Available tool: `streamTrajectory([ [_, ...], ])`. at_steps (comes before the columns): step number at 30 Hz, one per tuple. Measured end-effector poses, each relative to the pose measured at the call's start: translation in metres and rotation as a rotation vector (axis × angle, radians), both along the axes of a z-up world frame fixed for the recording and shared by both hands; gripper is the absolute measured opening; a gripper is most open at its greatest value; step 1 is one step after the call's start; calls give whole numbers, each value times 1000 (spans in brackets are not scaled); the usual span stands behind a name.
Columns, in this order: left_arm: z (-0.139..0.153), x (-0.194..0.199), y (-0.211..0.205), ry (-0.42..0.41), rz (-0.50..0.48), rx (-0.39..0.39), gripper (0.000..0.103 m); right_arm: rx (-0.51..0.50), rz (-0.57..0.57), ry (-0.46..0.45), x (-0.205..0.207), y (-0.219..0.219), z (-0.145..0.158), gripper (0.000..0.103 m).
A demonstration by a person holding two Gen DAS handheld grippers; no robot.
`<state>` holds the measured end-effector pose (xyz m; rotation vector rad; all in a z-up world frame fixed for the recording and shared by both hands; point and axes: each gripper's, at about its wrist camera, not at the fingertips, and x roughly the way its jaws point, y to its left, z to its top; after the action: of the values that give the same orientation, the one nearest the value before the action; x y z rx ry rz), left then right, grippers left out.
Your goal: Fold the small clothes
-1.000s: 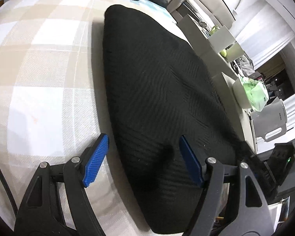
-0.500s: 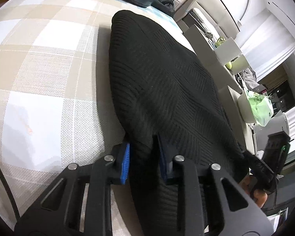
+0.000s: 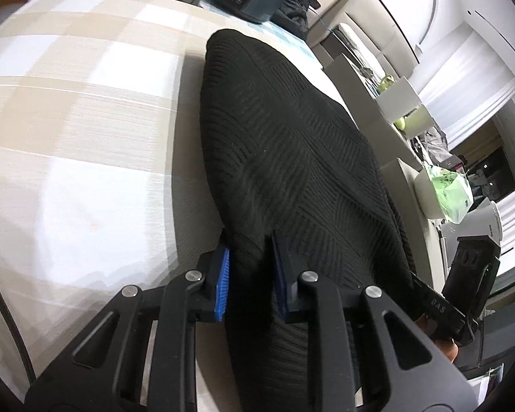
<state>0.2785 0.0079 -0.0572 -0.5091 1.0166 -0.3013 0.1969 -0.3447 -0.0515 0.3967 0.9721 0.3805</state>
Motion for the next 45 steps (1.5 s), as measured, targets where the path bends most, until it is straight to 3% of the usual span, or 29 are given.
streamTrajectory([
  [10,1,-41,90,-7,133,37,18,18,111,-28,1,91,1,23],
  [15,-2,-36,114,2,146,36,19,-33,92,-31,1,102,5,23],
  [18,3,-44,116,-23,145,55,20,-33,72,-38,-9,91,12,24],
  [21,8,-57,117,-28,148,90,35,-25,80,-43,-20,80,22,25],
  [28,21,-86,97,-85,113,133,49,15,136,-45,-22,79,18,26],
  [31,20,-95,90,-78,94,158,49,9,131,-43,-11,82,7,25],
  [33,18,-102,88,-67,92,157,49,-7,116,-74,-13,80,9,9],
  [35,16,-108,88,-66,97,162,49,-1,114,-120,-20,77,17,7],
  [40,3,-114,90,-43,113,176,52,-97,143,-29,-20,74,-3,8],
  [45,10,-115,85,-81,103,205,52,-50,95,-137,-19,63,18,22],
])
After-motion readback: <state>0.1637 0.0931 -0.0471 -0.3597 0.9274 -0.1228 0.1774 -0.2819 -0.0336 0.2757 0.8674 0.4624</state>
